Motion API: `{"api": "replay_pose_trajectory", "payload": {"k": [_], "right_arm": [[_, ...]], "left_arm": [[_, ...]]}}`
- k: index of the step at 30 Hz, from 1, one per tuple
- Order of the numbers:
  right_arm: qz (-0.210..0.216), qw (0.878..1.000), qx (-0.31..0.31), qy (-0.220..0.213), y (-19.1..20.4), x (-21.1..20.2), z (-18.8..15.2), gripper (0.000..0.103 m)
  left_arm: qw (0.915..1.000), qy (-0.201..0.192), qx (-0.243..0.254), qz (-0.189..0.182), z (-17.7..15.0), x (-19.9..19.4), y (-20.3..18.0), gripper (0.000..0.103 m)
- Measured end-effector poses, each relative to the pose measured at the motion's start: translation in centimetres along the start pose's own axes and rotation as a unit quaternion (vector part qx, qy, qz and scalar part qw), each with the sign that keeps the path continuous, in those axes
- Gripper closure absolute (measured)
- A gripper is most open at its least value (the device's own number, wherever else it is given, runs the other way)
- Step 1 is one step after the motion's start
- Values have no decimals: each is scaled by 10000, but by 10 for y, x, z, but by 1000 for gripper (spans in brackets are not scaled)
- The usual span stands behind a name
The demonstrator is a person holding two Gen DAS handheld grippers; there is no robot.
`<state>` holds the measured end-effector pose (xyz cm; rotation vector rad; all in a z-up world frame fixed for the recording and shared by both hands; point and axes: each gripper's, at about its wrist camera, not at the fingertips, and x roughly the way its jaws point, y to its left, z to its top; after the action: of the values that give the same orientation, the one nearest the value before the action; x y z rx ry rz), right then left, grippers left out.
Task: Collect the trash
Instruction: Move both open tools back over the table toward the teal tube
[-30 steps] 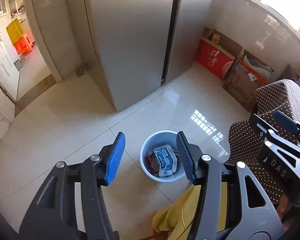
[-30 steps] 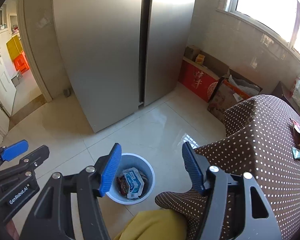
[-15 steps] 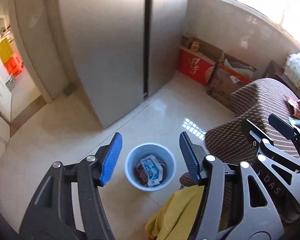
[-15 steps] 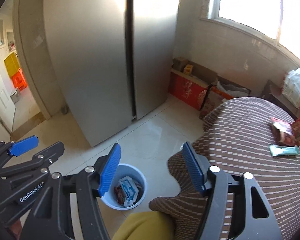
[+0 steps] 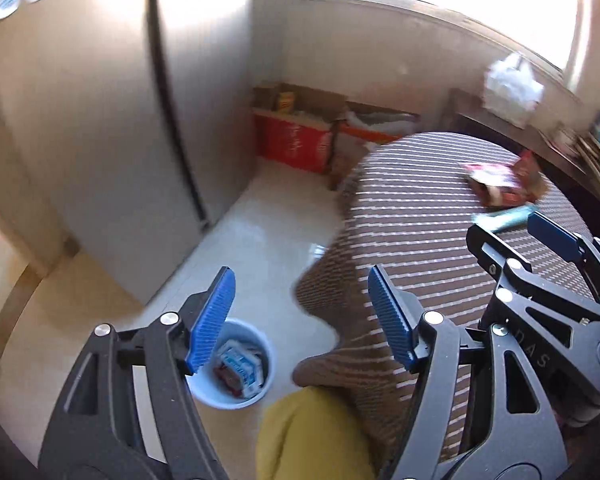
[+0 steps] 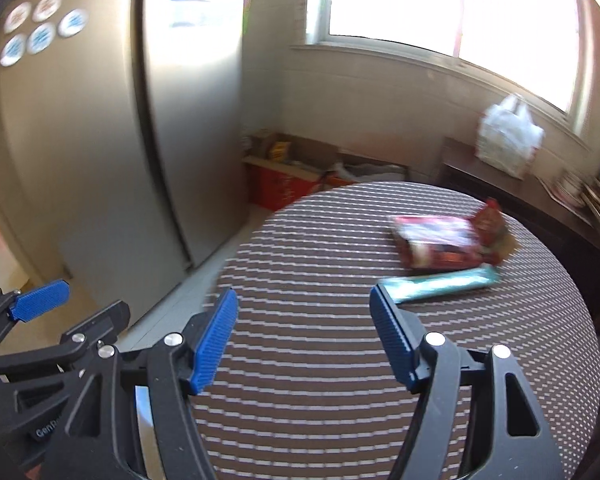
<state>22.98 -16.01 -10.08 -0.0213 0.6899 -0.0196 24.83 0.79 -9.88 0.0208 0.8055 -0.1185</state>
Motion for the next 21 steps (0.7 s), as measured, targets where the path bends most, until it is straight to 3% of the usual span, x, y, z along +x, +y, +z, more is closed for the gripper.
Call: {"api": "replay_pose_trajectory", "payload": {"k": [5, 10, 16, 21], "right_arm": [[-448, 9980, 434, -4, -65, -3, -5, 35], [-904, 9916, 914, 146, -125, -5, -20, 35], [-1441, 9781, 1466, 323, -183, -7, -42, 35], [-1767, 9666, 1780, 530, -211, 3, -55, 35]], "left_arm": [[9977, 72, 477, -469, 10, 14, -62, 35], [9900, 263, 992, -963, 12, 35, -121, 35], [9735, 346, 1819, -1341, 15, 62, -181, 34], [9591, 392, 2415, -1424, 24, 91, -221, 21]]}}
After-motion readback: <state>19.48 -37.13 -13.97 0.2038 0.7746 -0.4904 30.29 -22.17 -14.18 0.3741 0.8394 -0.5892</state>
